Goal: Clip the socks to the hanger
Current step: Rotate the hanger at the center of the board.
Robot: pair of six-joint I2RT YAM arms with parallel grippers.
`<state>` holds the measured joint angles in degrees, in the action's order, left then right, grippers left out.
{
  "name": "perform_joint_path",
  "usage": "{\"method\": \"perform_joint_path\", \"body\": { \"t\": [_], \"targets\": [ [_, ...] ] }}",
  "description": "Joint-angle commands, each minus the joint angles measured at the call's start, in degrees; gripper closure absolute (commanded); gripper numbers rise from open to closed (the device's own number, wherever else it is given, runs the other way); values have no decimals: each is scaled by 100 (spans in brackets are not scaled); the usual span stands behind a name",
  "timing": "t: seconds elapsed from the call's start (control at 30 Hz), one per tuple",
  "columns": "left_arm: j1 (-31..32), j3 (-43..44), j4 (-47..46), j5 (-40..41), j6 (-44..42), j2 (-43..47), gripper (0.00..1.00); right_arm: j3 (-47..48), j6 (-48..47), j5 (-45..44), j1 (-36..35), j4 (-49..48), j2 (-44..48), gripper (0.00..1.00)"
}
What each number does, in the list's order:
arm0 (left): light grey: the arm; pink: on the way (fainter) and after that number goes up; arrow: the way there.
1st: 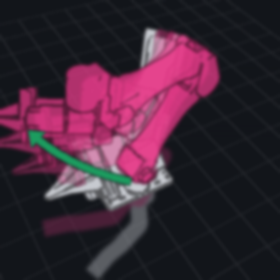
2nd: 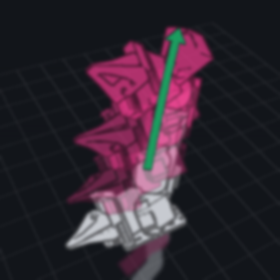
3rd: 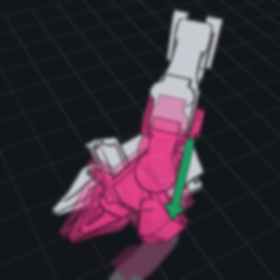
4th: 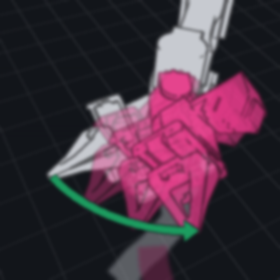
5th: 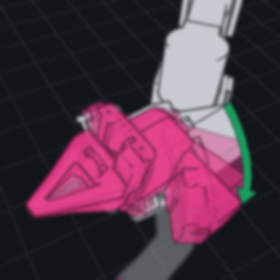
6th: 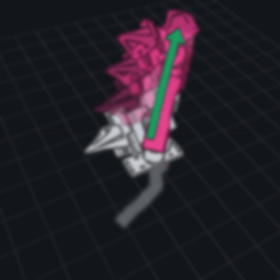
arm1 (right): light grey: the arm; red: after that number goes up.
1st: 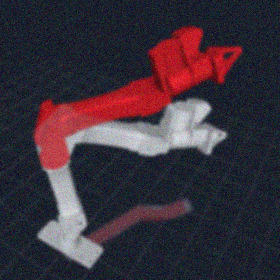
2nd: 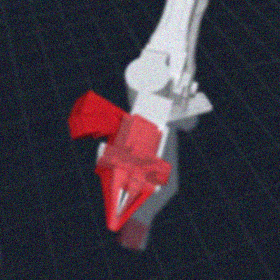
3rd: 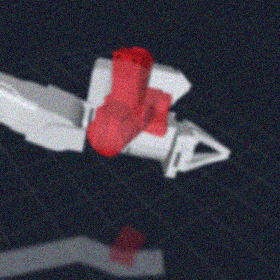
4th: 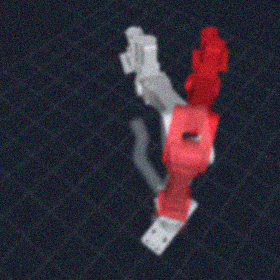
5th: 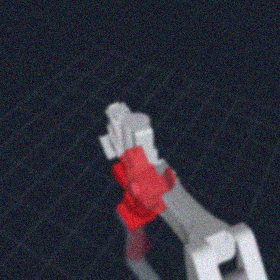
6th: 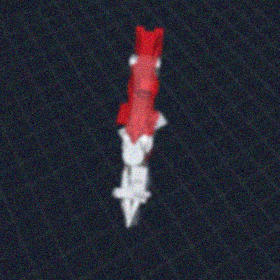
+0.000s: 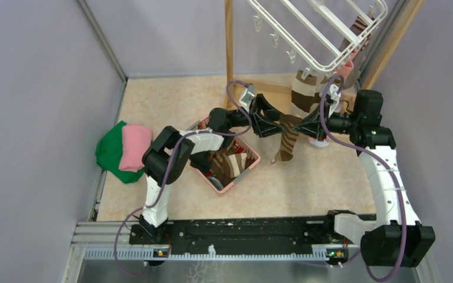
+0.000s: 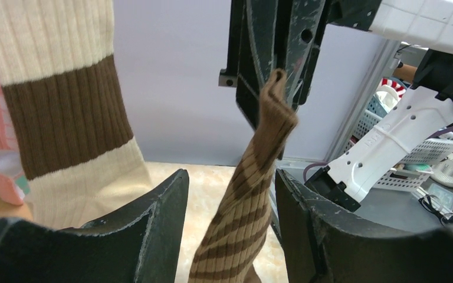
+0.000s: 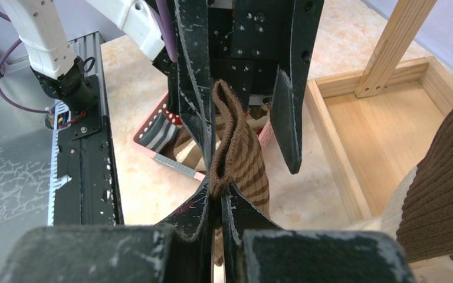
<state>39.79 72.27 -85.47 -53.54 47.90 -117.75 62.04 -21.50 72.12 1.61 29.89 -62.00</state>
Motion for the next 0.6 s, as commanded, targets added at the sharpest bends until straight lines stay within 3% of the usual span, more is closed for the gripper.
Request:
{"method": "perform_joint_path", "body": {
  "t": [0.0, 0.47, 0.57],
  "targets": [
    [48, 241, -1727, -73, 102, 431, 39, 217, -133, 162, -38, -106, 110, 100],
    [73, 217, -1727, -157, 175, 428, 46, 234, -126, 171, -38, -97, 127, 100],
    [73, 261, -1719, -184, 220, 429, 59, 232, -126, 171, -38, -97, 134, 100]
  ]
}}
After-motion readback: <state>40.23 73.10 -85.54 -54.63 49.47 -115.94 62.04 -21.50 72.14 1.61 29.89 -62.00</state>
